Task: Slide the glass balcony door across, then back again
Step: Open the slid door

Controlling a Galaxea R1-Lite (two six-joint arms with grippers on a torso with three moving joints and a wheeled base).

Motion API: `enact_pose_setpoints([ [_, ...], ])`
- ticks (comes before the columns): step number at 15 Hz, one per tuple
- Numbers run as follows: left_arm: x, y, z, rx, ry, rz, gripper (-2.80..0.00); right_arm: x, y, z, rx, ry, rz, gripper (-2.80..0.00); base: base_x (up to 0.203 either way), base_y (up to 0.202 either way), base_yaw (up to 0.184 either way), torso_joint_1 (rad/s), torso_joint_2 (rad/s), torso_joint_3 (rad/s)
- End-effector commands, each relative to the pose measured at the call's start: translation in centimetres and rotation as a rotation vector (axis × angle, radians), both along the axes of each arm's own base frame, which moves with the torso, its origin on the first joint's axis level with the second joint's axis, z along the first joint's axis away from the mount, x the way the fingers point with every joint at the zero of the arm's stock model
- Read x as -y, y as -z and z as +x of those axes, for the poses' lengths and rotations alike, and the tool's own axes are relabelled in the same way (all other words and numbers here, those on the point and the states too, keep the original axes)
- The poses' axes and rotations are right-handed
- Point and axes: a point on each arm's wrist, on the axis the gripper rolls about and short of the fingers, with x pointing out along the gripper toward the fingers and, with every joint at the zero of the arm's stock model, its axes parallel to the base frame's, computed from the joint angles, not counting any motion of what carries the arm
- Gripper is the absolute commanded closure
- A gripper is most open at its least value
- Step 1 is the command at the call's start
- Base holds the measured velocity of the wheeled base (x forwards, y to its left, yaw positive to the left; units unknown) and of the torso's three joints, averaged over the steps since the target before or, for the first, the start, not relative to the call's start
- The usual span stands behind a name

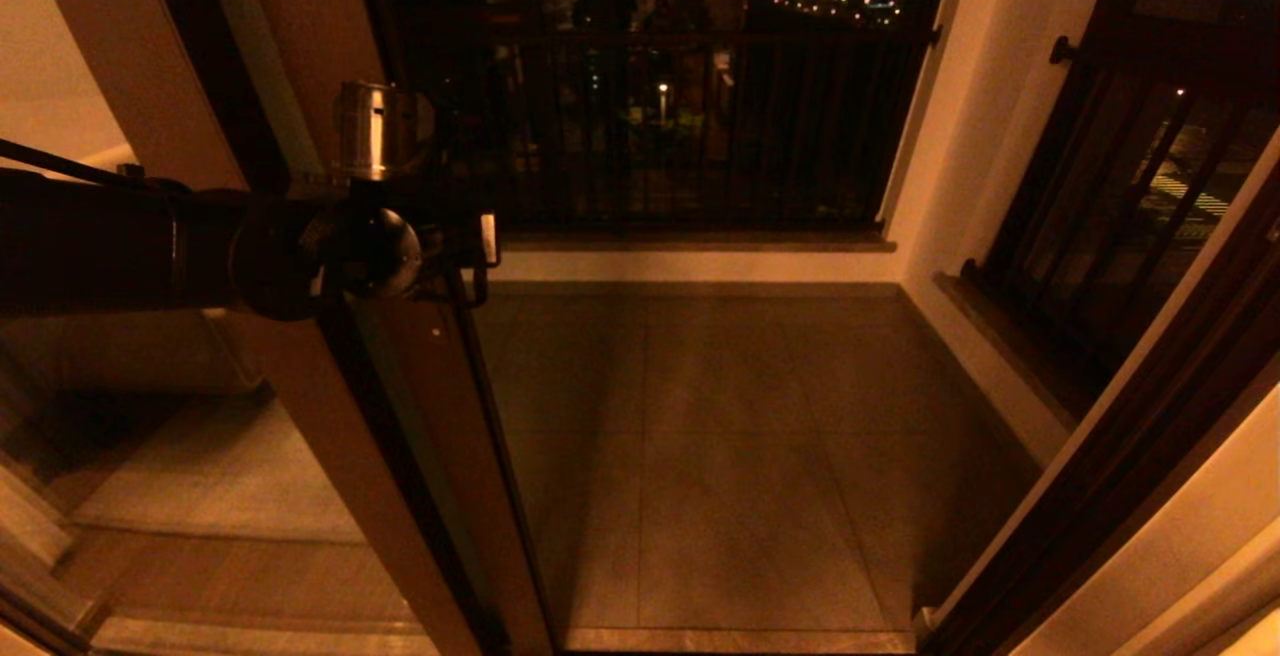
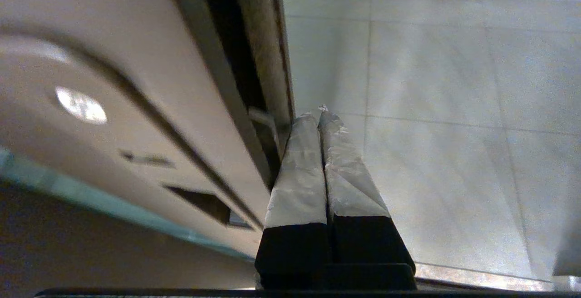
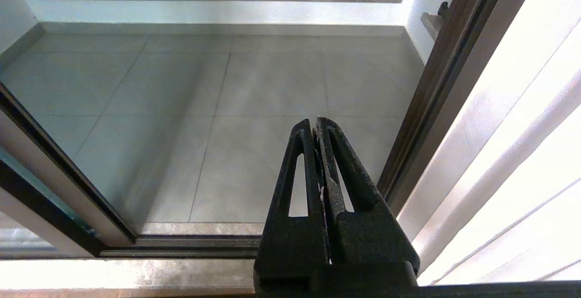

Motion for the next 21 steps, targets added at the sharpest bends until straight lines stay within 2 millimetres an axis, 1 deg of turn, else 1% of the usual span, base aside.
enact_pose_setpoints([
  [1,0.0,0.1,-0.1,0.006,0.005,-0.005,0.00,0.0,0.0,0.0,-0.002,-0.001,-0.001,0.00,0.000,0.000,0.000,0.000,0.00,0.000],
  [10,-0.3,0.4,0.0,0.010,-0.004,-0.005,0.00,0.0,0.0,0.0,-0.002,-0.001,-0.001,0.00,0.000,0.000,0.000,0.000,0.00,0.000],
  [17,-2.1,0.7,-0.2,-0.008,-0.034,-0.002,0.00,0.0,0.0,0.0,-0.002,-0.001,-0.001,0.00,0.000,0.000,0.000,0.000,0.00,0.000],
  [21,-2.4,0.6,-0.3,-0.008,-0.036,-0.005,0.00,0.0,0.0,0.0,-0.002,-0.001,-0.001,0.00,0.000,0.000,0.000,0.000,0.00,0.000],
])
